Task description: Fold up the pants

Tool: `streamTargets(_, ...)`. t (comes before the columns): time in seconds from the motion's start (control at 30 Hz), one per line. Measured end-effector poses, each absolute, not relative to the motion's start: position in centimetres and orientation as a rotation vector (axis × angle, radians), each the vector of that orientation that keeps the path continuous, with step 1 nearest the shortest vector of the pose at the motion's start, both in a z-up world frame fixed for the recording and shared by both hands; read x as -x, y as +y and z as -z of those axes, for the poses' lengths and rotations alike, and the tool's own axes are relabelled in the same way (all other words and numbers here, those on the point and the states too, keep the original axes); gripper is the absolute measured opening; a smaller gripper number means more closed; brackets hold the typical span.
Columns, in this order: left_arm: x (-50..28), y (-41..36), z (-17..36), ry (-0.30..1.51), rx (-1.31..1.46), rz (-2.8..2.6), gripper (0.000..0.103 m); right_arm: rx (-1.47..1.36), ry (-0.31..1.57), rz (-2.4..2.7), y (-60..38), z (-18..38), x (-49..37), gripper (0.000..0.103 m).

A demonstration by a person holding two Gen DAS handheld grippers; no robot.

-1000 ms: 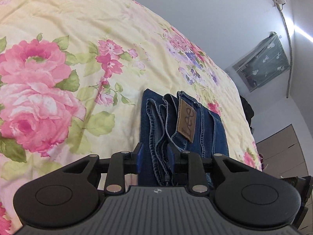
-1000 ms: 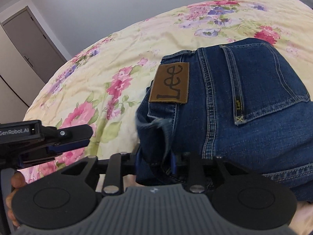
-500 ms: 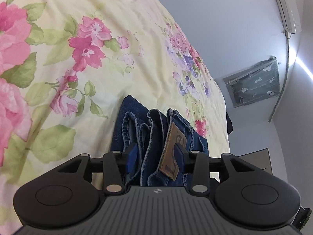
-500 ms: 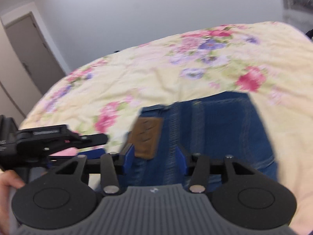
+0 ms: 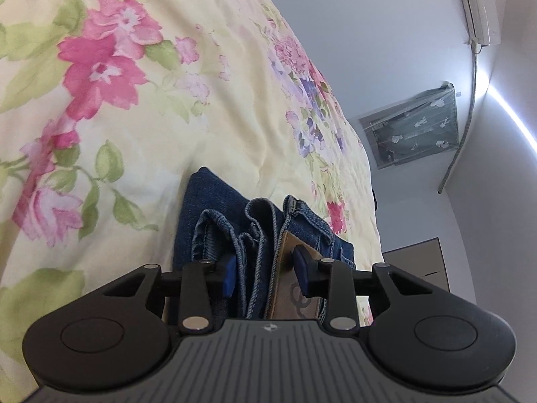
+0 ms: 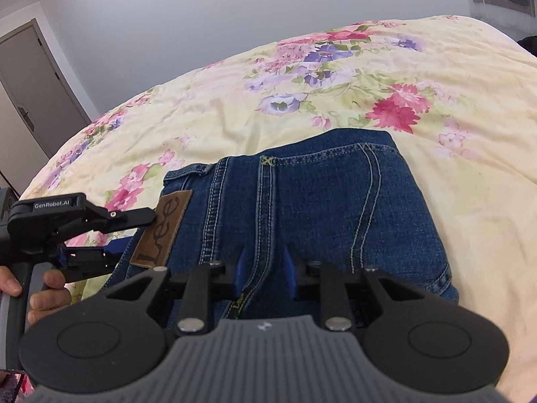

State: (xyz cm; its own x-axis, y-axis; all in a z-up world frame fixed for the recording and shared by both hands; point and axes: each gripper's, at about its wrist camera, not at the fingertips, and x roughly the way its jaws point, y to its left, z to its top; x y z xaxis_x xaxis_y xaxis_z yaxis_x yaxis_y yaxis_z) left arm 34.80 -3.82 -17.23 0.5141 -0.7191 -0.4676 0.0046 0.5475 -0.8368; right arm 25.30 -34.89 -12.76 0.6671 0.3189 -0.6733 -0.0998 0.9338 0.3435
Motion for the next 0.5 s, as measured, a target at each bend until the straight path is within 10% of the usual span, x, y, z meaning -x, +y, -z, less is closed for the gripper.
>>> streamTargets(0.27,-33.7,-7.2,9.8,0.795,0.517,0.681,0.020,-0.348,0.829,-0.245,-34.9,13.0,-25.1,0.020)
streamTargets(0.5,-34.9,-4.1,15.5,0.924,0.530,0.532,0.016,-0.371,0.840,-0.280,-33.4,13.4,-25.4,0.018)
